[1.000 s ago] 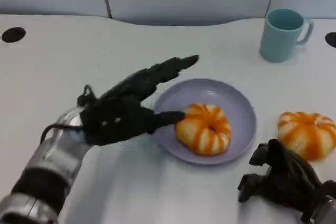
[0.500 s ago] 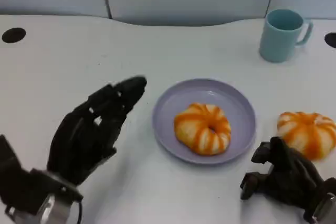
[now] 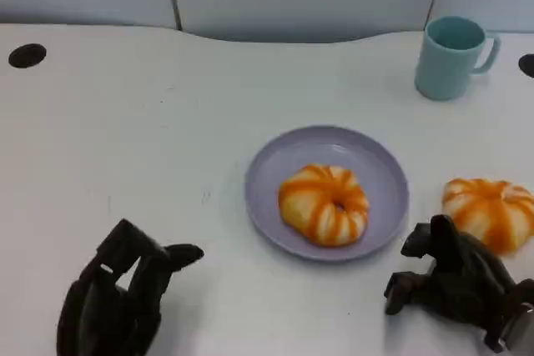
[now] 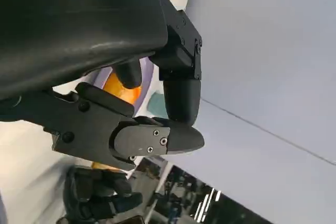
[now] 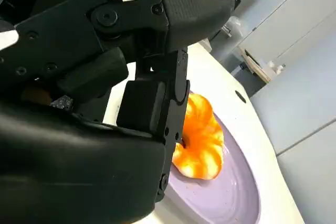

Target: Grasp the bread from the table and place it into the plate.

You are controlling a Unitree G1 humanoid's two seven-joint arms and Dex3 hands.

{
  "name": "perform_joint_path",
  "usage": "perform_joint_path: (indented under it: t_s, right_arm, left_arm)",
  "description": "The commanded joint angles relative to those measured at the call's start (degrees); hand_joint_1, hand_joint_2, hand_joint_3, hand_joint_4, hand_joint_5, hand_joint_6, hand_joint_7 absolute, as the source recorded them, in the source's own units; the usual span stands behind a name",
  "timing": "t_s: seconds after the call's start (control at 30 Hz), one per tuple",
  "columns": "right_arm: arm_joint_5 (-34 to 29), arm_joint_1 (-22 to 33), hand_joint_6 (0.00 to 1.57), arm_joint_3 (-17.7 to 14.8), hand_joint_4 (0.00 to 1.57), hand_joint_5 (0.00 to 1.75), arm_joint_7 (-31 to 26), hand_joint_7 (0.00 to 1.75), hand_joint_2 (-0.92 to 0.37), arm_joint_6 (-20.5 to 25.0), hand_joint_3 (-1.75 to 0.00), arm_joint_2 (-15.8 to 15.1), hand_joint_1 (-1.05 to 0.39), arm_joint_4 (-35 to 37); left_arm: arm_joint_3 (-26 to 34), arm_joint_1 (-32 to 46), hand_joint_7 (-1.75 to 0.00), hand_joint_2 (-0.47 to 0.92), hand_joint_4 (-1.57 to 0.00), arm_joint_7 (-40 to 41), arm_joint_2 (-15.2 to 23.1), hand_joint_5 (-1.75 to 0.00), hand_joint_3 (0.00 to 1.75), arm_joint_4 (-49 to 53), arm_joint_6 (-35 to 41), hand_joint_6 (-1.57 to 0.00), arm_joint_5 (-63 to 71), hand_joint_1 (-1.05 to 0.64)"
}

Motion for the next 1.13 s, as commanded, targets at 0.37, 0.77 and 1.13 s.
perform_joint_path:
  t_s: [0.37, 0.77, 1.13]
  right_arm:
    - [-0.26, -0.53, 1.57, -1.75, 1.57, 0.58, 1.56, 0.38, -0.75, -3.32, -0.46, -2.14, -0.31, 4.73]
    - [-0.17, -1.03, 1.57, -2.84, 1.57, 0.58, 2.65, 0.35, -0.90, -5.36, -0.34, -1.69, -0.45, 6.02]
    - [-1.13, -1.94, 1.57, -2.83, 1.57, 0.62, 2.40, 0.40, -0.92, -7.95, -0.39, -1.79, -0.54, 8.77]
  left_arm:
    - [2.55, -0.87, -1.75, 0.92, -0.76, 0.07, 0.05, -1.75, 0.39, 3.12, 0.52, -0.50, 1.81, -0.47]
    - [4.33, -2.12, -1.75, 0.92, -0.73, 0.33, -0.19, -1.75, 0.34, 3.09, 4.35, -0.46, -0.15, -0.48]
    - [4.83, -2.22, -1.75, 0.92, -0.73, -0.29, -0.41, -1.75, 0.34, 3.80, 3.96, -0.46, 0.35, -0.48]
